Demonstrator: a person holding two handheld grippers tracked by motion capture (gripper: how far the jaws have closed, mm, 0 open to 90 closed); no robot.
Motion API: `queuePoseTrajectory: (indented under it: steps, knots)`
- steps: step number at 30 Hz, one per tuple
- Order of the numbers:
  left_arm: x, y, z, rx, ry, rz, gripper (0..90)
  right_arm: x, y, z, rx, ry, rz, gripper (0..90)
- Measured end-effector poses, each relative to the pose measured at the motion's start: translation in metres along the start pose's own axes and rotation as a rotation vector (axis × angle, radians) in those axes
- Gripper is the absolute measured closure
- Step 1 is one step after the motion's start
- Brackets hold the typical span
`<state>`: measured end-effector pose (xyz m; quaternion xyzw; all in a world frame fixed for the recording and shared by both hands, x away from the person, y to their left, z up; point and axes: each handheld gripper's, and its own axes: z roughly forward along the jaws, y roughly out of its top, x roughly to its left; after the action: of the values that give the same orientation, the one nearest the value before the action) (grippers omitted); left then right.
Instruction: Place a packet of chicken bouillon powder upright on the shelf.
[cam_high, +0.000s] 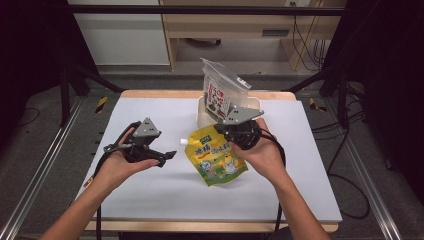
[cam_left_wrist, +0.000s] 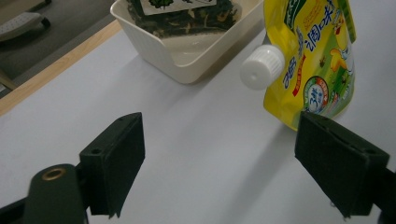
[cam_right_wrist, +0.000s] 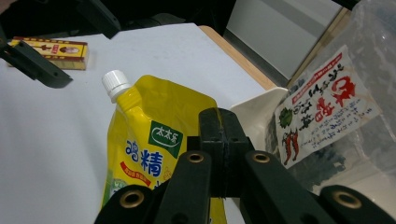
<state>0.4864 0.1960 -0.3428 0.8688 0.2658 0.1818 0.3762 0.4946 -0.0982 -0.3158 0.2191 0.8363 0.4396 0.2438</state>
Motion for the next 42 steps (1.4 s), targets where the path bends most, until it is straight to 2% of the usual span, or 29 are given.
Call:
queuePoseTrajectory:
  steps: [4,14,16,21,25,27,28,30,33,35,42]
  knots:
    - [-0.004,0.005,0.004,0.003,-0.033,0.008,19.0,0.004,0.002,0.000,-0.004,0.006,-0.012,90.0]
    - [-0.012,0.021,0.022,0.069,-0.129,0.060,26.9,0.011,0.007,0.002,-0.015,0.025,-0.035,90.0]
    - [-0.012,0.025,0.024,0.086,-0.148,0.071,30.7,0.012,0.008,0.003,-0.015,0.027,-0.034,90.0]
    - [-0.009,0.030,0.034,0.129,-0.196,0.063,38.2,0.014,0.010,0.004,-0.018,0.034,-0.049,90.0]
    - [-0.010,0.031,0.040,0.175,-0.221,0.077,50.2,0.014,0.011,0.003,-0.019,0.035,-0.049,90.0]
    - [-0.010,0.032,0.041,0.177,-0.202,0.086,60.8,0.014,0.012,0.002,-0.020,0.036,-0.049,90.0]
    - [-0.008,0.033,0.040,0.178,-0.206,0.088,65.9,0.015,0.012,0.001,-0.019,0.037,-0.054,90.0]
    - [-0.006,0.034,0.036,0.158,-0.198,0.091,68.7,0.014,0.012,-0.001,-0.027,0.034,-0.053,90.0]
    - [-0.002,0.040,0.030,0.153,-0.168,0.114,69.1,0.013,0.013,-0.006,-0.052,0.044,-0.050,90.0]
    - [0.001,0.046,0.026,0.168,-0.146,0.151,69.3,0.014,0.014,-0.008,-0.064,0.051,-0.053,90.0]
    - [0.002,0.059,0.020,0.205,-0.125,0.221,69.5,0.011,0.014,-0.010,-0.062,0.064,-0.042,90.0]
